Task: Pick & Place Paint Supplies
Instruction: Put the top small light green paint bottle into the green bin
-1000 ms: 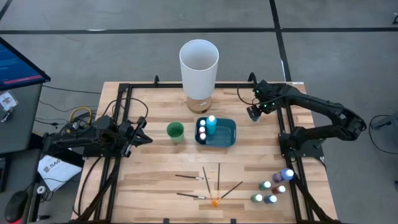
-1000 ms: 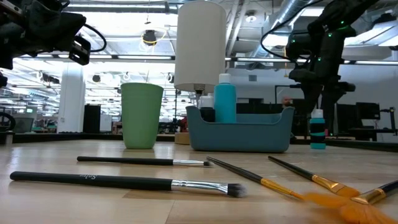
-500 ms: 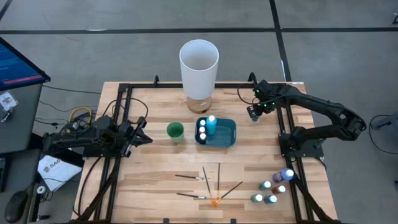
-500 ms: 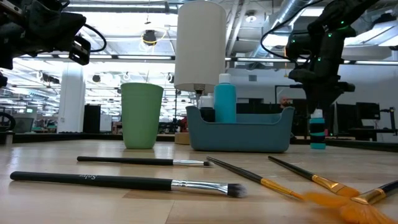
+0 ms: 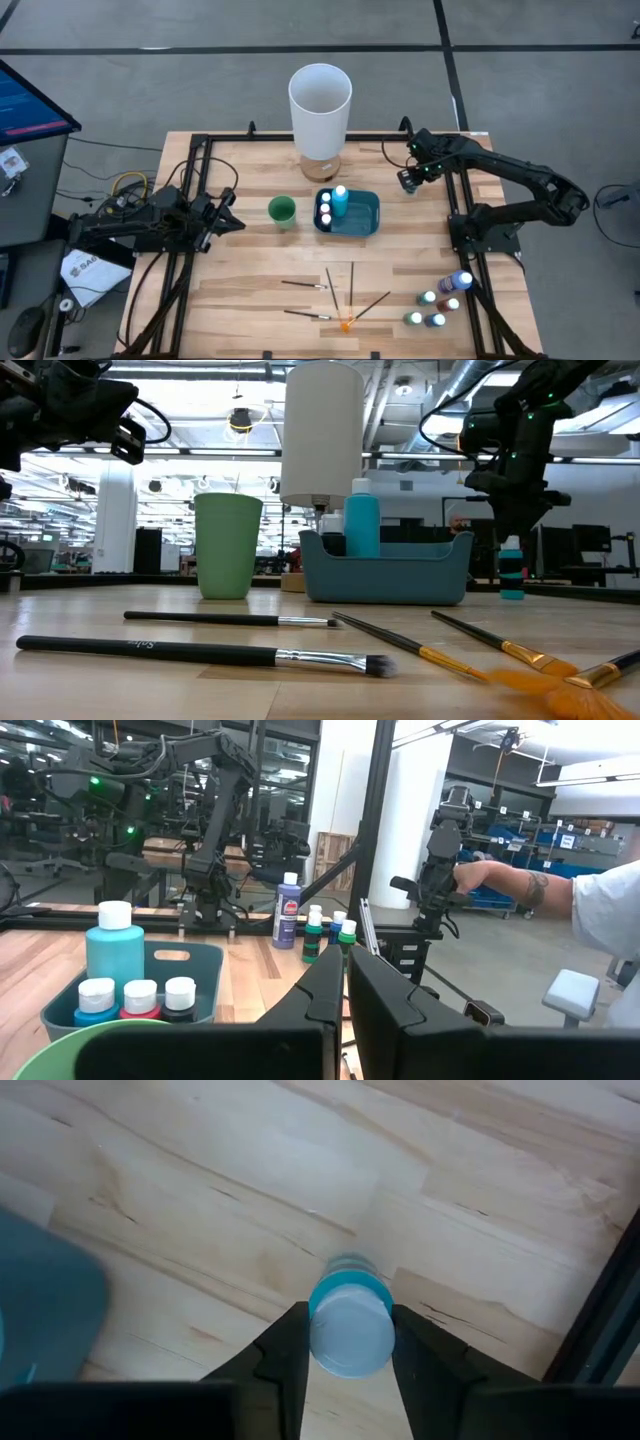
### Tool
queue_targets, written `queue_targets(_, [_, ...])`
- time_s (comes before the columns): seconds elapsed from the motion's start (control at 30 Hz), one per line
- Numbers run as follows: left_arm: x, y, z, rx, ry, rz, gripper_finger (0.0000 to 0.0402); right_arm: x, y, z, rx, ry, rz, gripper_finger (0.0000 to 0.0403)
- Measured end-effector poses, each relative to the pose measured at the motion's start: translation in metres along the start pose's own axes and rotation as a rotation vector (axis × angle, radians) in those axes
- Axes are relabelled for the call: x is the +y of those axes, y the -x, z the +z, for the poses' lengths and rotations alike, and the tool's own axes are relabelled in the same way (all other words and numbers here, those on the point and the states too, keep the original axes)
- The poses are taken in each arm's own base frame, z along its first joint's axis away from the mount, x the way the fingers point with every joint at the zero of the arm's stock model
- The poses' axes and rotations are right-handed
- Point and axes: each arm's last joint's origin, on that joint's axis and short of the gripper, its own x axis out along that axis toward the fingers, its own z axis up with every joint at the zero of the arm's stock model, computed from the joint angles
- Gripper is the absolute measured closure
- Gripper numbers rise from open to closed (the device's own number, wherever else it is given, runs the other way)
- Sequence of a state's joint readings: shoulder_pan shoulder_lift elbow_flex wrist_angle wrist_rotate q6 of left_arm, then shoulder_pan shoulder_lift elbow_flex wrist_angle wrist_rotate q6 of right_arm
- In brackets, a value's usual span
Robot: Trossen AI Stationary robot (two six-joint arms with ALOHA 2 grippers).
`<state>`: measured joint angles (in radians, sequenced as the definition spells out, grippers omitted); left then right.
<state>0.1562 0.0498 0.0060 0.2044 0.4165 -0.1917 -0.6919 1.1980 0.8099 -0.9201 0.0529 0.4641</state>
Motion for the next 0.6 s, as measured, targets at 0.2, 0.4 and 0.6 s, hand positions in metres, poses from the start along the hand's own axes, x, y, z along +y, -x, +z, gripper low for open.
queue_targets(0.2, [0.000,0.000,0.000,-0.005,-0.002,-0.001,0.0394,0.010,0.014,0.002,-0.008,0.035,0.016,0.0289])
queue_targets(0.4, [0.000,0.000,0.001,-0.008,-0.004,-0.001,0.0394,0.025,0.044,0.007,-0.026,0.058,0.046,0.0289])
queue_targets(0.6, [0.000,0.000,0.001,-0.013,-0.006,-0.002,0.0394,0.041,0.077,0.005,-0.038,0.074,0.085,0.0290])
